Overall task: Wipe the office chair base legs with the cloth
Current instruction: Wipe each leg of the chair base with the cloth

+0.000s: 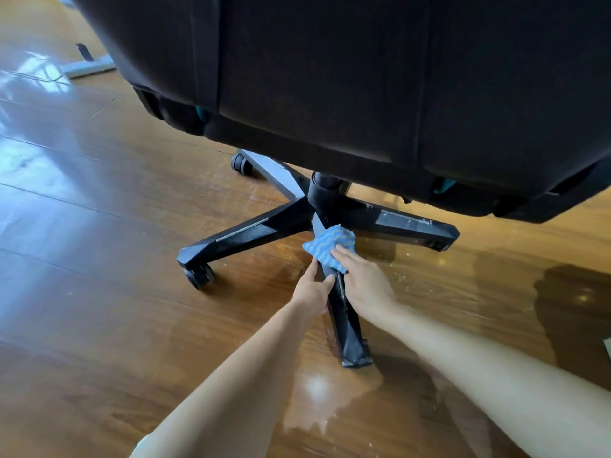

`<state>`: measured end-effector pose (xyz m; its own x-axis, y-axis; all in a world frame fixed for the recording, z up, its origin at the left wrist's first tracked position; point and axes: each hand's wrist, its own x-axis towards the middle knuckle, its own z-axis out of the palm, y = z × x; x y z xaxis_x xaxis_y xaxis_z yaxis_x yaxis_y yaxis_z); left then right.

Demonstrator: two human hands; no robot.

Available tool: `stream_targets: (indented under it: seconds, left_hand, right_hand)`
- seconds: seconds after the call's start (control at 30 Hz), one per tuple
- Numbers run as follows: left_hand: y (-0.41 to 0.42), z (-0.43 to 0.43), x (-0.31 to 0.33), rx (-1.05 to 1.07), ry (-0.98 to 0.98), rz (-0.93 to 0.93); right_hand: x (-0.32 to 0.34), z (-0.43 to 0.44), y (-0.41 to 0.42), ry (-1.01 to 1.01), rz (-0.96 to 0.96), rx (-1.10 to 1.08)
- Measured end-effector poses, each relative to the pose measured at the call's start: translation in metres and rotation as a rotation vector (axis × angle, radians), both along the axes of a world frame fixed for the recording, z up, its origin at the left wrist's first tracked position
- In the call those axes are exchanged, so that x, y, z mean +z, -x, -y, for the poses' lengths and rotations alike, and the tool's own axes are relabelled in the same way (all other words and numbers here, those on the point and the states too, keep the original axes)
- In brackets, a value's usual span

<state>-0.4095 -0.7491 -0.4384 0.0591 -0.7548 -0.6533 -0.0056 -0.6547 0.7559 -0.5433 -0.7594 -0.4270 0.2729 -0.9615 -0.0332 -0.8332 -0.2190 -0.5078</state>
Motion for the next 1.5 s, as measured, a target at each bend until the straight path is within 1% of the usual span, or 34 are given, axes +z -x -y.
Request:
stream_targets:
  seconds: [0.07,0.13,0.2,0.27,0.4,0.5,0.6,0.7,0.8,0.93,1.0,1.07,1.2,1.33,1.4,1.5]
  left_hand:
    - [0.0,-0.002,0.002,0.021,-0.004,-0.025]
    - [0.0,-0.003,0.006,0.032,-0.013,-0.052]
    - [0.001,-0.003,0.009,0.033,-0.016,-0.062]
    - [0.0,-0.001,0.01,0.013,-0.006,-0.044]
    - [-0.002,-0.004,0.004,-0.027,0.01,-0.001]
    - [-0.001,-0.004,0.003,-0.051,0.013,0.01]
    - [-0.001,-0.005,0.006,-0.046,-0.004,-0.014]
    - [-0.002,-0.003,0.006,-0.005,-0.025,-0.059]
    - [-0.004,-0.003,0.004,0.015,-0.039,-0.067]
    - [-0.006,-0.004,0.0,-0.025,-0.042,-0.032]
    - [-0.006,-0.004,0.002,-0.014,-0.05,-0.054]
    - [-0.006,-0.005,0.001,-0.004,-0.055,-0.071]
    - [-0.004,-0.008,0.001,-0.029,-0.021,-0.041]
    - [-0.005,-0.01,0.002,-0.017,0.002,-0.016]
    - [-0.007,-0.01,0.004,-0.023,-0.002,-0.016]
    - [-0.007,-0.012,0.003,-0.038,-0.018,-0.019]
  right_hand:
    - [0.007,0.025,-0.008,0.008,-0.047,-0.017]
    - [0.016,0.05,-0.02,-0.019,-0.055,-0.085]
    - [0.02,0.066,-0.03,-0.071,0.007,-0.196]
    - [0.02,0.066,-0.033,-0.081,0.057,-0.249]
    - [0.008,0.01,-0.012,-0.002,0.029,-0.142]
    - [0.001,-0.029,0.005,-0.031,0.041,-0.062]
    - [0.006,-0.003,0.005,-0.055,0.028,-0.055]
    - [0.018,0.035,-0.003,-0.08,0.043,-0.15]
    - [0.016,0.036,-0.009,-0.053,0.046,-0.202]
    - [0.006,-0.027,0.007,-0.044,0.063,-0.122]
    - [0.004,-0.063,0.022,-0.072,0.063,-0.084]
    - [0.005,-0.08,0.03,-0.114,0.053,-0.034]
    - [0.012,-0.04,0.017,-0.051,-0.036,-0.011]
    - [0.022,0.005,0.001,-0.012,-0.037,-0.088]
    - [0.021,0.0,-0.001,-0.021,-0.021,-0.093]
    - [0.013,-0.044,0.01,-0.027,0.002,-0.07]
